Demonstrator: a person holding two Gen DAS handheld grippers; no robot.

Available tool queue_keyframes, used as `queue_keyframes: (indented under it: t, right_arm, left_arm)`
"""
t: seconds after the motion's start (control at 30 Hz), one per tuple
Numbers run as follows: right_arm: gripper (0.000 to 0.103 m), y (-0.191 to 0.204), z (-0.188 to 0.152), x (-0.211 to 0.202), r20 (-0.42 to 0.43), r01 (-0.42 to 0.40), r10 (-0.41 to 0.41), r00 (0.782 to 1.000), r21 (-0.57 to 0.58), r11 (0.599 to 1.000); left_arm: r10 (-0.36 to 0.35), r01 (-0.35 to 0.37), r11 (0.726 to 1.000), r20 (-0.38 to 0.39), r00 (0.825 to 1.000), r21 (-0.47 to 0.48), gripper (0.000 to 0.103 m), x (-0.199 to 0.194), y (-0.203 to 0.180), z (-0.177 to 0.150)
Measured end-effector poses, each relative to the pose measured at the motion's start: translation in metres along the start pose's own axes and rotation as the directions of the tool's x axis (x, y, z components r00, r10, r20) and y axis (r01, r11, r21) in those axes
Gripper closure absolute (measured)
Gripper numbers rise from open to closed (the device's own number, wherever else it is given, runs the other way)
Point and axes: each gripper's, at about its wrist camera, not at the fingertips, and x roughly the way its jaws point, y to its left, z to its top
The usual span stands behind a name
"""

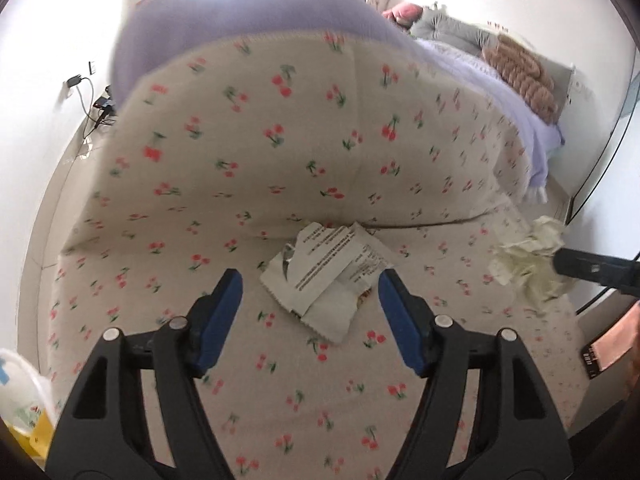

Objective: Collect trash
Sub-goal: 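Grasp the crumpled white tissue with the right tool while the left tool grasps the paper wrapper, then carry the paper wrapper into the bucket with the left tool while the right tool drops the tissue in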

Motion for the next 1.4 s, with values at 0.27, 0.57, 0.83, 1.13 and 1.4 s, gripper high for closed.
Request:
queue_keyframes:
  t: [0.27, 0.57, 0.83, 1.13, 1.4]
  right_arm:
    - [0.083, -0.012, 0.008, 0.018, -0.033, 0.038, -0.039, 0.999, -0.030, 0.999]
    - [0.083, -0.006, 0.007, 0.016, -0.033, 0.028, -0.029, 0.999, -0.043, 0.999]
    - [0.083, -0.003, -0.002, 0.003, -0.019, -0.005, 0.005, 1.000, -0.030, 1.000]
    - [0.083, -0.008, 0.002, 0.009, -0.029, 0.010, -0.011, 1.000, -0.022, 1.000]
    - [0.083, -0.010, 0.006, 0.021, -0.054, 0.032, -0.033, 0.998, -0.024, 0.999]
  left_arm:
    - [-0.050, 0.050, 0.999, -0.076, 0.996, -0.001, 0.070, 0.040, 0.003, -0.008]
    - [-0.074, 0.072, 0.997, -0.101, 0.992, -0.019, 0.103, 0.019, 0.008, -0.005]
    - [-0.070, 0.070, 0.997, -0.017, 0.997, 0.015, 0.098, -0.011, 0.005, -0.003]
    - [0.034, -0.031, 0.995, -0.032, 0.999, 0.095, 0.026, 0.029, -0.011, 0.002]
    - [-0.020, 0.029, 0.996, -0.098, 0.995, 0.085, 0.079, 0.043, -0.009, -0.007]
